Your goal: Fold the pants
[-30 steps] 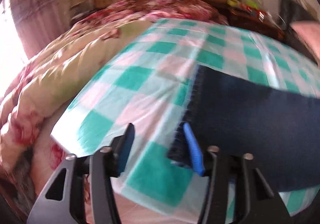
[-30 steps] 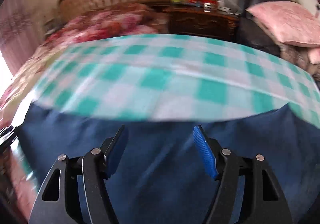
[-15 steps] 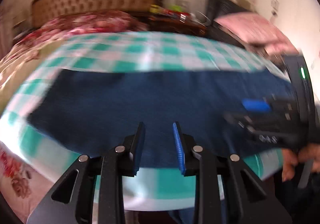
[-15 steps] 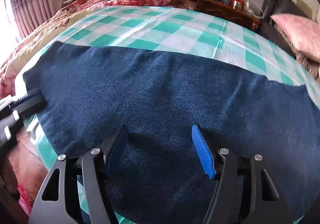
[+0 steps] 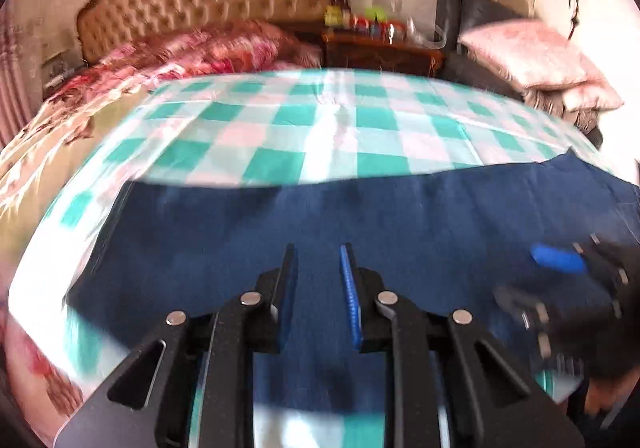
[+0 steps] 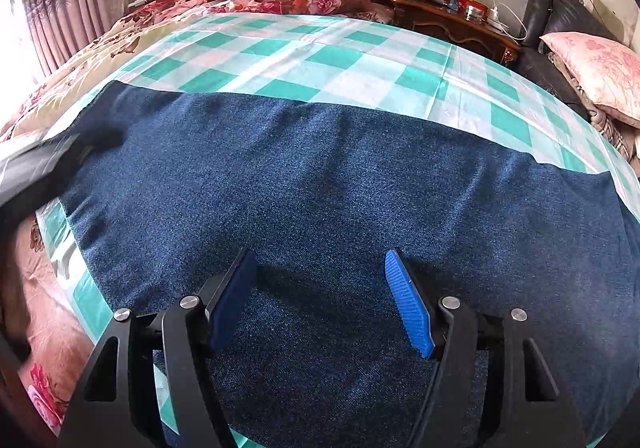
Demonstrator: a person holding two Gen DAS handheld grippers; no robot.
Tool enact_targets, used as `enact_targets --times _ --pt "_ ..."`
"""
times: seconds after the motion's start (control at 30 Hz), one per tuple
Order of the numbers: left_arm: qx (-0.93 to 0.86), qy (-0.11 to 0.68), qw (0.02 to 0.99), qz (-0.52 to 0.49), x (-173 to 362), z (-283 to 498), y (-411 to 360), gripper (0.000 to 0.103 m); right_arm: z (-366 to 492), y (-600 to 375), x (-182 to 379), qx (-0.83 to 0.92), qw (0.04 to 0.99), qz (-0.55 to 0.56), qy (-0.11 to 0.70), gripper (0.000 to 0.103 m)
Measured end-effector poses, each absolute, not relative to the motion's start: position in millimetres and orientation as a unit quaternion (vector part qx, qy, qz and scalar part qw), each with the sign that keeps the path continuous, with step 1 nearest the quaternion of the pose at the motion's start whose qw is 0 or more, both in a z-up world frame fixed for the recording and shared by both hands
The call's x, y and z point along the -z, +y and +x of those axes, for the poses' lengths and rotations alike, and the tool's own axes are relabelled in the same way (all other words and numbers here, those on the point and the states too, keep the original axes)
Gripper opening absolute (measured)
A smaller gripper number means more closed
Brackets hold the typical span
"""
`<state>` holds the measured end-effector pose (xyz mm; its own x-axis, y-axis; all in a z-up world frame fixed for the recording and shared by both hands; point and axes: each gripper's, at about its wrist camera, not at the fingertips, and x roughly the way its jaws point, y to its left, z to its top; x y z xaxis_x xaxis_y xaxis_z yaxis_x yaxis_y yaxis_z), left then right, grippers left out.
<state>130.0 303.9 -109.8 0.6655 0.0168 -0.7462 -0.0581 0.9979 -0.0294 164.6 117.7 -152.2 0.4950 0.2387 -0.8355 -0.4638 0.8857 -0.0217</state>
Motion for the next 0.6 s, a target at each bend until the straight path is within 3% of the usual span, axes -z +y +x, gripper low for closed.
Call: enact_targets --times 0.17,0.23,0.3,0.4,0.47,0.6 --pt "-0.023 0.478 0.878 0.007 136.7 202.3 315.6 0.025 165.6 117.5 151.8 -0.207 0.853 -0.123 0.463 0.066" --pt "-0.037 0.478 0.878 -0.014 139.3 208.8 334.6 0.034 165.2 117.4 151.7 -0.208 0.853 -0.124 0.463 0.066" --pt "-0.094 0.478 0.873 -0.001 137.8 209.7 358.8 0.036 165.0 117.5 151.6 -0.209 0.853 -0.125 0.461 0.066" --pt "-0.15 0.462 0.873 -0.039 126.1 183.6 400.8 0.038 165.3 117.8 151.8 -0.209 0.853 -0.124 0.462 0.066" --pt "-0.18 0.437 0.88 -0.059 112.9 149.4 424.1 0.046 166.0 118.0 150.9 -0.21 0.851 -0.126 0.465 0.066" --pt "-0.221 0.389 0.887 -0.114 97.2 76.7 459.9 0.046 166.8 110.7 135.3 -0.209 0.867 -0.107 0.44 0.065"
